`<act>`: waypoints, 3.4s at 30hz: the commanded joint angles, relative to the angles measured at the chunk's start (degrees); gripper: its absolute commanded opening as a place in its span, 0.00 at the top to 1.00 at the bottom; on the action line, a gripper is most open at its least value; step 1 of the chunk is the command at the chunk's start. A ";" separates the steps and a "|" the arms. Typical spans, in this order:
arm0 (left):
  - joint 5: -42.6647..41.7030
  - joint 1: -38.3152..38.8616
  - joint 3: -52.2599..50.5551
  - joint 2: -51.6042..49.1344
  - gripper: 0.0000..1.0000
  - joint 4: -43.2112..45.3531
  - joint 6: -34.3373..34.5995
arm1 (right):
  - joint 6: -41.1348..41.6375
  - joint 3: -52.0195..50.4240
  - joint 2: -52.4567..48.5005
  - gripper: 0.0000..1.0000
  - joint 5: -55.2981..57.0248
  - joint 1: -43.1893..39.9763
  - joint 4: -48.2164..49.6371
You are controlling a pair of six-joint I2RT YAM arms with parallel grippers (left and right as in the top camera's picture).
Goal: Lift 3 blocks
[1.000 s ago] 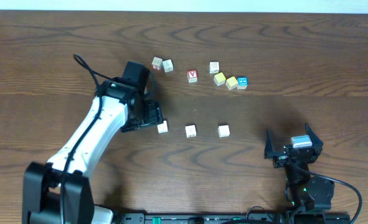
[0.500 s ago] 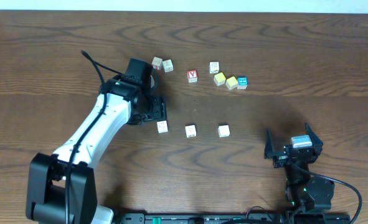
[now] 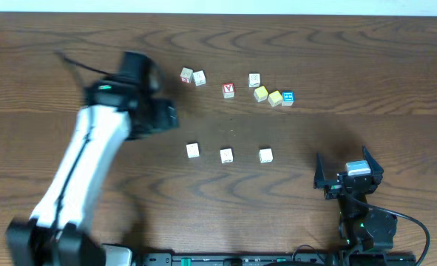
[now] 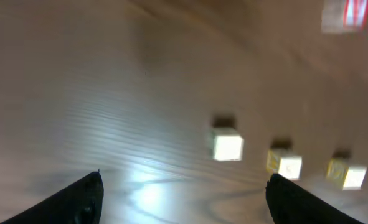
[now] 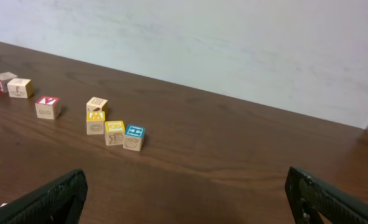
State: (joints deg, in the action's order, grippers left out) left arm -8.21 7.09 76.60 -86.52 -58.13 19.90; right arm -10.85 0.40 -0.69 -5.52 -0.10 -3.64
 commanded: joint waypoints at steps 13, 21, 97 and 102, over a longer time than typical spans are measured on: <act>4.39 -23.39 1.31 7.76 0.15 -6.99 0.52 | 2.75 -0.09 0.26 0.01 -8.20 -0.17 2.84; 4.39 -23.47 1.31 7.76 0.15 -6.99 0.52 | 24.13 -0.09 0.26 0.01 -41.94 0.20 22.53; 4.39 -23.47 1.31 7.76 0.15 -6.99 0.52 | 28.57 67.23 -105.15 0.36 4.79 29.53 -44.92; 4.39 -23.47 1.31 7.76 0.15 -6.99 0.52 | 27.89 67.23 -105.42 0.42 4.79 29.53 -44.13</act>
State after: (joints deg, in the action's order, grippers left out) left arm -4.12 -16.12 77.32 -78.67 -64.93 19.92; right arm 18.11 67.75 -106.13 -0.23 29.80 -47.99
